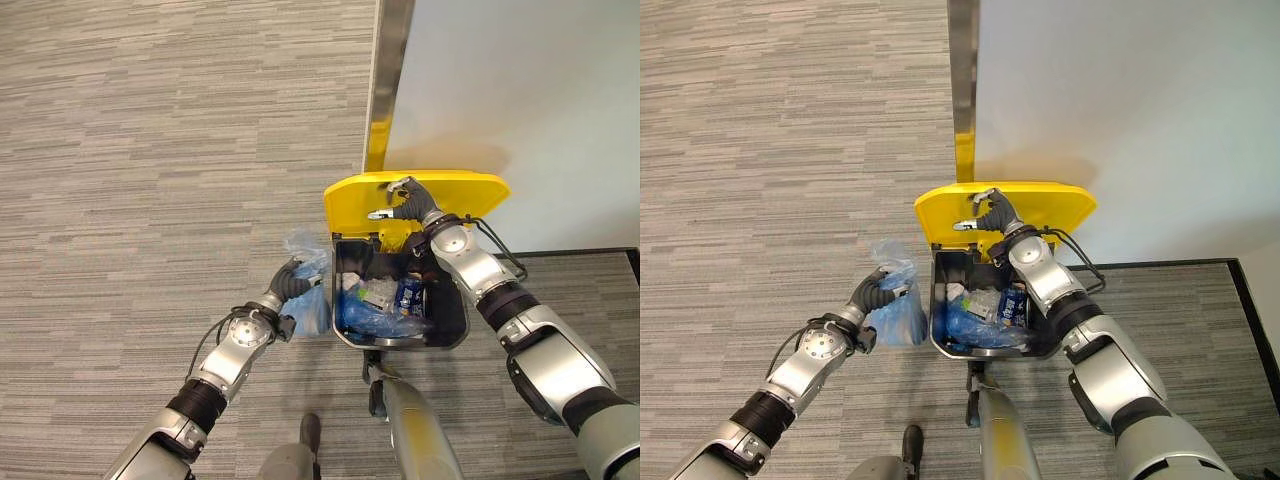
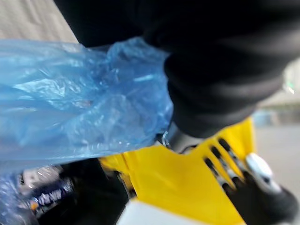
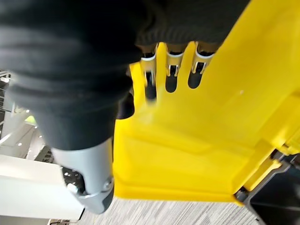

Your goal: Gather garbage on tea table into small bin, then transfer packed bag to large trash can.

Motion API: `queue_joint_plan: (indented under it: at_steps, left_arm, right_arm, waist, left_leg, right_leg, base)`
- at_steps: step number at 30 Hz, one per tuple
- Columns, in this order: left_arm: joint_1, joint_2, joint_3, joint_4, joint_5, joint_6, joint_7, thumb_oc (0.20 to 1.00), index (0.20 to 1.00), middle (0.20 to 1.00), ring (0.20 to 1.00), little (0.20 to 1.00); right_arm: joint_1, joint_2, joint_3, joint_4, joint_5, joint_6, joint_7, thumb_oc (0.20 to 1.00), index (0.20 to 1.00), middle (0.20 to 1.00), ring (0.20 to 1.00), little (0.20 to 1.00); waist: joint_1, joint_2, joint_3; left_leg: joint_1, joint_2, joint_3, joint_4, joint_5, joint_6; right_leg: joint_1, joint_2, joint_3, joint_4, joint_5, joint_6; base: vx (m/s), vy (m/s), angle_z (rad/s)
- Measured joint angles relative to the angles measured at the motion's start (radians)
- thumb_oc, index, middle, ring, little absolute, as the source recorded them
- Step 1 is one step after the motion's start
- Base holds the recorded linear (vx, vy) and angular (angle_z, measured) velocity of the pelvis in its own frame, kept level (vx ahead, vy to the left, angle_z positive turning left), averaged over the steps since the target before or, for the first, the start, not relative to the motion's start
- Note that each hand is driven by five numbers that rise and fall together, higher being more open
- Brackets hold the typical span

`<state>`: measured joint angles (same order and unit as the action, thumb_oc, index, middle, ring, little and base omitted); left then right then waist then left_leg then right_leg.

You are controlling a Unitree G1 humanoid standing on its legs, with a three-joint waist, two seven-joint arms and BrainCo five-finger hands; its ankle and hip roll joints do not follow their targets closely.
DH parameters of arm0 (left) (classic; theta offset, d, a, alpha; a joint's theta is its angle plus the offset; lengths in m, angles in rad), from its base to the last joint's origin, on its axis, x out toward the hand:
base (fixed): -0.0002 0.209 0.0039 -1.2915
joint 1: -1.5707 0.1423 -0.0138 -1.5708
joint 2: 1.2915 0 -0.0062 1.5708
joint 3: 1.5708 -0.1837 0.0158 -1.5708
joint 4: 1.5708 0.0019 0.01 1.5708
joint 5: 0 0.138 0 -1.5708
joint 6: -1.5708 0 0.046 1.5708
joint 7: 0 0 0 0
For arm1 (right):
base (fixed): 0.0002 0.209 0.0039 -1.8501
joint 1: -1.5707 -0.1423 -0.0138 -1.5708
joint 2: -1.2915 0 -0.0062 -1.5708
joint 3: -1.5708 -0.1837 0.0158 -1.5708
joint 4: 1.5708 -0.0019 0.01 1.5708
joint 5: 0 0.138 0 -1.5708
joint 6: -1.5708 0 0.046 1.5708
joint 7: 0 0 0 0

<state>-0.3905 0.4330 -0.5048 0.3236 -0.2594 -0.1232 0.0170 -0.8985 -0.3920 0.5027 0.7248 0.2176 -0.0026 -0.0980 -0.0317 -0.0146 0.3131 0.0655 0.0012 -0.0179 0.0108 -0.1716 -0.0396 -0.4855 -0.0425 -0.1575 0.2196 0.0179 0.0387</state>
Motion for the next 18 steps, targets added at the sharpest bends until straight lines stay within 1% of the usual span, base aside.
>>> queue_joint_plan:
  at_steps: [2, 4, 6, 8, 10, 11, 12, 13, 14, 15, 16, 18]
  left_arm:
    - [-0.023, -0.003, -0.025, -0.016, 0.0, 0.0, -0.011, 0.2, 0.2, 0.2, 0.2, 0.2]
    - [-0.057, 0.0, -0.066, -0.047, 0.0, 0.001, -0.018, 0.2, 0.2, 0.2, 0.2, 0.2]
    - [-0.078, -0.009, -0.077, -0.075, 0.0, -0.001, -0.023, 0.2, 0.2, 0.2, 0.2, 0.2]
    - [-0.137, -0.026, -0.085, -0.116, 0.0, -0.001, -0.027, 0.2, 0.2, 0.2, 0.2, 0.2]
    - [-0.19, -0.045, -0.093, -0.112, 0.001, -0.001, -0.025, 0.2, 0.2, 0.2, 0.2, 0.2]
    - [-0.217, -0.057, -0.108, -0.077, 0.005, -0.012, -0.022, 0.2, 0.2, 0.2, 0.2, 0.2]
    - [-0.238, -0.081, -0.126, 0.031, 0.006, -0.024, -0.017, 0.2, 0.2, 0.2, 0.2, 0.2]
    - [-0.239, -0.093, -0.137, 0.135, 0.026, -0.011, -0.016, 0.2, 0.2, 0.2, 0.2, 0.2]
    - [-0.239, -0.096, -0.147, 0.184, 0.047, -0.003, -0.014, 0.2, 0.2, 0.2, 0.2, 0.2]
    - [-0.268, -0.116, -0.175, 0.327, 0.091, 0.005, -0.004, 0.2, 0.2, 0.2, 0.2, 0.2]
    - [-0.279, -0.122, -0.175, 0.369, 0.117, 0.021, 0.005, 0.2, 0.2, 0.2, 0.2, 0.2]
    - [-0.3, -0.121, -0.174, 0.408, 0.165, 0.031, 0.026, 0.2, 0.2, 0.2, 0.2, 0.2]
  right_arm:
    - [0.0, -0.002, 0.0, 0.022, 0.001, 0.004, 0.0, 1.0, 1.0, 1.0, 1.0, 1.0]
    - [0.0, -0.004, 0.0, 0.042, 0.001, 0.005, -0.002, 1.0, 1.0, 1.0, 1.0, 1.0]
    - [0.0, -0.004, 0.0, 0.049, 0.001, 0.006, -0.002, 1.0, 1.0, 1.0, 1.0, 1.0]
    - [0.0, -0.019, 0.0, 0.049, 0.001, 0.008, -0.002, 1.0, 1.0, 1.0, 1.0, 1.0]
    - [0.0, -0.043, 0.001, 0.046, 0.001, 0.008, -0.002, 1.0, 1.0, 1.0, 1.0, 1.0]
    - [0.0, -0.057, 0.01, 0.044, 0.002, 0.009, -0.002, 1.0, 1.0, 1.0, 1.0, 1.0]
    - [0.0, -0.071, 0.034, 0.039, 0.002, 0.009, -0.002, 1.0, 1.0, 1.0, 1.0, 1.0]
    - [0.0, -0.072, 0.034, 0.029, 0.002, 0.009, -0.005, 1.0, 1.0, 1.0, 1.0, 1.0]
    - [0.0, -0.074, 0.035, 0.023, 0.002, 0.009, -0.009, 1.0, 1.0, 1.0, 1.0, 1.0]
    - [-0.01, -0.079, 0.034, 0.015, 0.015, 0.009, -0.024, 1.0, 1.0, 1.0, 1.0, 1.0]
    - [-0.02, -0.079, 0.035, 0.009, 0.021, 0.009, -0.03, 1.0, 1.0, 1.0, 1.0, 1.0]
    - [-0.041, -0.08, 0.036, -0.015, 0.021, 0.009, -0.04, 1.0, 1.0, 1.0, 1.0, 1.0]
  waist:
    - [-0.013, -0.002, 0.001]
    - [-0.017, -0.003, 0.003]
    - [-0.023, -0.005, 0.005]
    - [-0.047, -0.01, 0.009]
    - [-0.07, -0.012, 0.01]
    - [-0.082, -0.013, 0.01]
    - [-0.089, -0.014, 0.011]
    - [-0.111, -0.015, 0.013]
    - [-0.122, -0.016, 0.016]
    - [-0.134, -0.02, 0.024]
    - [-0.138, -0.021, 0.036]
    - [-0.145, -0.021, 0.074]
  left_leg:
    - [0.004, -0.005, 0.002, 0.0, -0.002, 0.004]
    - [0.007, -0.011, 0.006, 0.0, -0.005, 0.008]
    - [0.01, -0.01, 0.021, -0.001, -0.006, 0.01]
    - [0.019, -0.023, 0.032, -0.002, -0.01, 0.016]
    - [0.029, -0.035, 0.055, -0.001, -0.015, 0.026]
    - [0.031, -0.044, 0.063, 0.001, -0.019, 0.031]
    - [0.037, -0.042, 0.082, 0.0, -0.021, 0.035]
    - [0.038, -0.043, 0.087, 0.0, -0.023, 0.037]
    - [0.034, -0.044, 0.089, 0.0, -0.023, 0.037]
    - [0.013, -0.047, 0.089, 0.005, -0.023, 0.037]
    - [0.003, -0.049, 0.092, 0.009, -0.023, 0.037]
    - [-0.013, -0.05, 0.098, 0.019, -0.025, 0.034]
  right_leg:
    - [0.001, 0.0, 0.001, 0.0, 0.002, -0.003]
    - [0.001, 0.001, 0.012, 0.0, 0.014, -0.015]
    - [0.001, 0.003, 0.018, 0.0, 0.015, -0.014]
    - [0.001, 0.002, 0.034, 0.001, 0.024, -0.023]
    - [0.002, 0.003, 0.052, 0.003, 0.028, -0.019]
    - [0.001, 0.005, 0.061, 0.002, 0.03, -0.015]
    - [0.001, 0.008, 0.074, 0.001, 0.032, -0.008]
    - [0.0, 0.013, 0.082, -0.002, 0.033, -0.006]
    - [-0.005, 0.014, 0.084, -0.002, 0.031, -0.003]
    - [-0.025, 0.013, 0.088, -0.002, 0.029, 0.005]
    - [-0.035, 0.013, 0.091, -0.001, 0.029, 0.007]
    - [-0.048, 0.015, 0.097, -0.001, 0.035, 0.004]
  base:
    - [-0.02, 0.022, -0.08]
    - [-0.01, 0.014, -0.11]
    - [-0.02, 0.018, -0.14]
    - [-0.02, 0.033, -0.23]
    - [-0.01, 0.042, -0.28]
    - [0.0, 0.037, -0.34]
    - [-0.02, 0.024, -0.37]
    - [-0.03, 0.017, -0.3]
    - [-0.03, 0.005, -0.15]
    - [-0.03, -0.006, -0.06]
    - [-0.01, -0.008, -0.06]
    - [0.0, -0.002, -0.07]
